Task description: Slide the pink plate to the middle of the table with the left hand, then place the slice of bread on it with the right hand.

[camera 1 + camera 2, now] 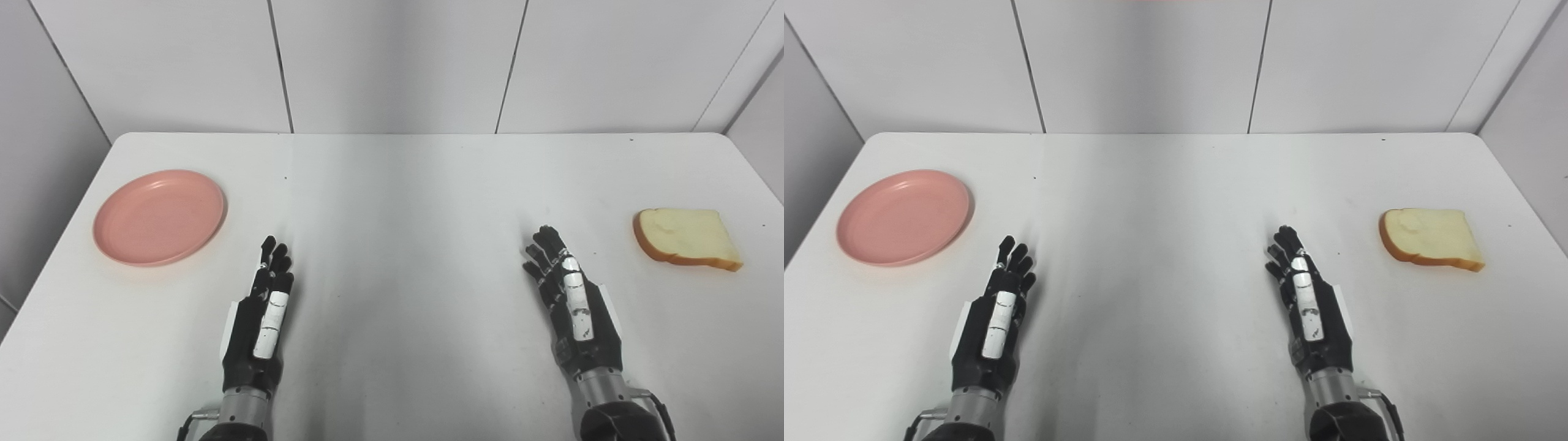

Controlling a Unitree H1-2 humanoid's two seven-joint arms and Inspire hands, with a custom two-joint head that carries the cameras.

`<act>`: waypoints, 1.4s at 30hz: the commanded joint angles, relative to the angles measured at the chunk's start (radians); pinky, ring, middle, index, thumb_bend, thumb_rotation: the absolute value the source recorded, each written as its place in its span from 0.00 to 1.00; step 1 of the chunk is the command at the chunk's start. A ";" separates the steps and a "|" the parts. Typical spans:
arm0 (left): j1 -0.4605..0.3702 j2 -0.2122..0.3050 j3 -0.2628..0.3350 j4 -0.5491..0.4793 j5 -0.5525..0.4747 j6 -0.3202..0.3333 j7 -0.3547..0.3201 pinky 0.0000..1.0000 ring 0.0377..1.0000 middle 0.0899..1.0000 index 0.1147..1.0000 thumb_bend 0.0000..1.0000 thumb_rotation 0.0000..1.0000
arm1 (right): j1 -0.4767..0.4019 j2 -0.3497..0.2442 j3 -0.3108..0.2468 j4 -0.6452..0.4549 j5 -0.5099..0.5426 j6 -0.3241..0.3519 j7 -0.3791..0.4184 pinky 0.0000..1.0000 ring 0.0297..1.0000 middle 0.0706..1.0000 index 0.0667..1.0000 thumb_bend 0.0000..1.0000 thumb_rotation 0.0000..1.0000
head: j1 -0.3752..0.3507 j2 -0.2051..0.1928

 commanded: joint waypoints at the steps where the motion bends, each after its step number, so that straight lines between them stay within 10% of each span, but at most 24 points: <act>1: -0.007 -0.020 -0.015 0.025 0.013 -0.045 0.002 1.00 1.00 1.00 1.00 0.79 0.83 | 0.015 -0.012 -0.020 0.070 0.021 -0.031 0.015 0.92 0.92 0.92 0.88 0.77 0.84 | 0.017 -0.020; 30: -0.044 -0.052 -0.025 0.255 0.069 -0.269 0.034 1.00 1.00 1.00 1.00 0.69 0.87 | -0.018 -0.047 -0.040 0.269 0.040 -0.147 0.100 0.99 0.95 0.96 0.94 0.67 1.00 | 0.142 -0.196; 42: -0.130 -0.018 0.054 0.060 -0.041 -0.183 0.024 0.98 0.97 0.98 1.00 0.88 0.81 | -0.013 -0.011 -0.031 0.271 0.026 -0.159 0.084 0.95 0.91 0.92 0.89 0.69 0.95 | 0.084 -0.209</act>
